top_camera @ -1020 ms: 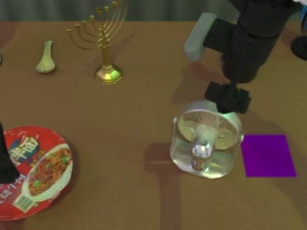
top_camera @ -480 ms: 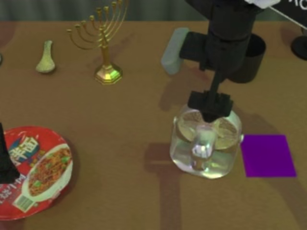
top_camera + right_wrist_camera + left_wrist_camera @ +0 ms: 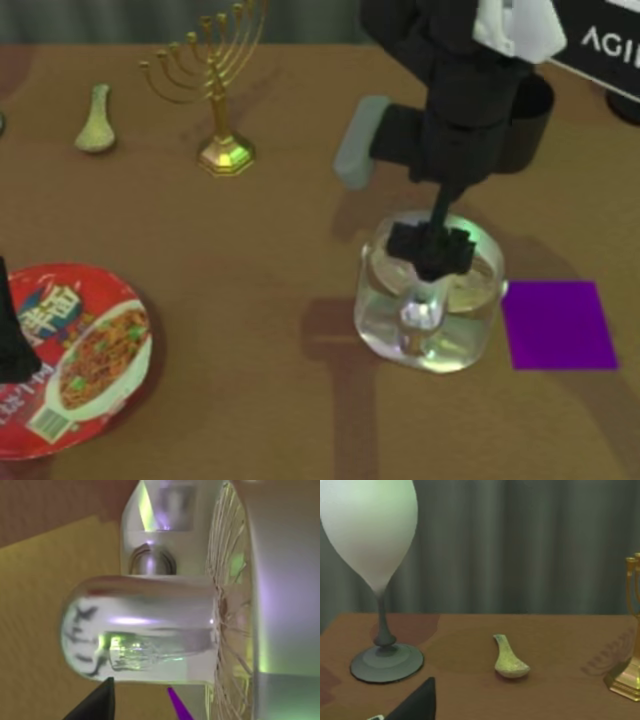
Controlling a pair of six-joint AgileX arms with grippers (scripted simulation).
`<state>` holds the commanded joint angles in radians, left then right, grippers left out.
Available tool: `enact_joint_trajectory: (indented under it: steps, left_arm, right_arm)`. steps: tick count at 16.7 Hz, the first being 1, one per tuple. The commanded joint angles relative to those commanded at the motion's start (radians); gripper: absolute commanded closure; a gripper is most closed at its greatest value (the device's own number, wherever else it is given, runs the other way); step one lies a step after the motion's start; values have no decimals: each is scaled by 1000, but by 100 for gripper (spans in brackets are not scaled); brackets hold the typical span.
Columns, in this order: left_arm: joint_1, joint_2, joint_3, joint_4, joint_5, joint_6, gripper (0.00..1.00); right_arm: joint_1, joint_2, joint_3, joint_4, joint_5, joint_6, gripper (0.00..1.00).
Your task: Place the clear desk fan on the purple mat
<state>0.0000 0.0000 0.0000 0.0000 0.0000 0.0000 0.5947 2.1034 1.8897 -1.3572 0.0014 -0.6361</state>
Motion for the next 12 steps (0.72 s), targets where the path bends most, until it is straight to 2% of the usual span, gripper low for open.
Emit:
enact_joint_trajectory:
  steps: [6, 12]
  left_arm:
    - [0, 0, 0, 0, 0, 0, 0]
    - [0, 0, 0, 0, 0, 0, 0]
  right_arm:
    - [1, -3, -58, 56, 0, 1, 0]
    - [1, -3, -58, 56, 0, 1, 45]
